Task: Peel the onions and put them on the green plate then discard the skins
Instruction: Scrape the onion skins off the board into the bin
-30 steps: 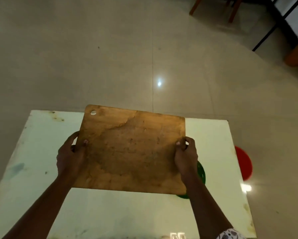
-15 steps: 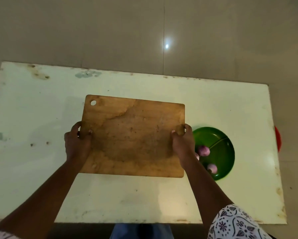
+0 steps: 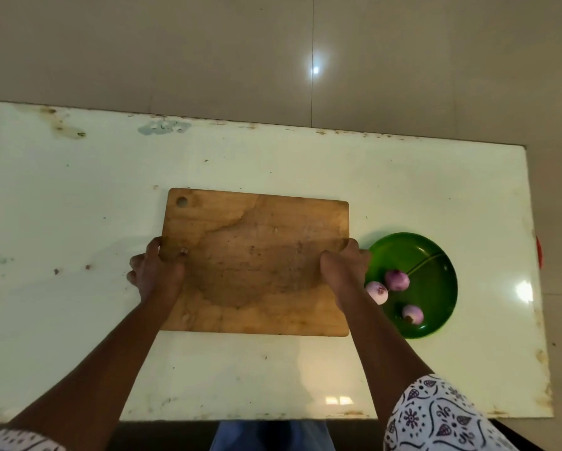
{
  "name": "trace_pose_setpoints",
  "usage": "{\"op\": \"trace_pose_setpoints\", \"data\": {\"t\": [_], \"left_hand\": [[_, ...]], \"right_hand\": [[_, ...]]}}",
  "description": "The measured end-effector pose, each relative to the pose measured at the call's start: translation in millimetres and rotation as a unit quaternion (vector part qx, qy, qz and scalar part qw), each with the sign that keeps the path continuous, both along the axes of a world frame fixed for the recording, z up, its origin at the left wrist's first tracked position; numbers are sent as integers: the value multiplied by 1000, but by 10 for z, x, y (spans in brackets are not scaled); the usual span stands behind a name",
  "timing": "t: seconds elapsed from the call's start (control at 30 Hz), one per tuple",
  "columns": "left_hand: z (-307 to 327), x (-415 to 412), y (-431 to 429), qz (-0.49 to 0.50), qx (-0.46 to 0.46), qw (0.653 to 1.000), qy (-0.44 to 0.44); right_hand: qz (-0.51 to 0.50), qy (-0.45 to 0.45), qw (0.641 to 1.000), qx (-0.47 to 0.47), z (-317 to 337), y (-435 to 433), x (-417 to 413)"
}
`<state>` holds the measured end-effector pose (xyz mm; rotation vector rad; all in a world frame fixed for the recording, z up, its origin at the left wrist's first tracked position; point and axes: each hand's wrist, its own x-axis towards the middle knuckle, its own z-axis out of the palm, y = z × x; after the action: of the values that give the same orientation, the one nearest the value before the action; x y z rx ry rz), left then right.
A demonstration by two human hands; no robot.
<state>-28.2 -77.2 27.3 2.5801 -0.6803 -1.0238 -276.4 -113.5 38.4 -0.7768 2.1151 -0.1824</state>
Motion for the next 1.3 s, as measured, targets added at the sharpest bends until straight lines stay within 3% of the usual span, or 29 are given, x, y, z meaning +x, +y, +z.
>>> {"op": "trace_pose_setpoints", "data": {"t": [0.4,0.5,0.6,0.63,0.7,0.77,0.83,1.07,1.3], "left_hand": [[-28,7,-33,-35,61,997,-22],[27,-84,-69,-16,62,997,-52],[140,-405,-67,-39,-53,991,-113],[179,-575,-51,-65,-112,987,-91],[253,-951,-6,-132,-174,975,51],[311,-1313,9,-194,-138,948,213],[340,-1639,-13,-237,-72,922,298],[195,-2283,48,-265,49,877,397],[119,-2475,2,-251,41,882,396]], "right_hand": [[24,46,998,19,21,-29,97],[-7,61,996,-66,81,-21,30],[-97,136,976,-141,147,-44,-208],[-122,166,970,-130,159,-42,-327],[-140,209,964,-89,152,9,-582],[-126,230,963,-61,97,102,-787],[-127,243,960,-48,9,178,-929],[-196,192,962,7,-108,344,-1165],[-215,152,964,-19,-86,288,-1215]]}}
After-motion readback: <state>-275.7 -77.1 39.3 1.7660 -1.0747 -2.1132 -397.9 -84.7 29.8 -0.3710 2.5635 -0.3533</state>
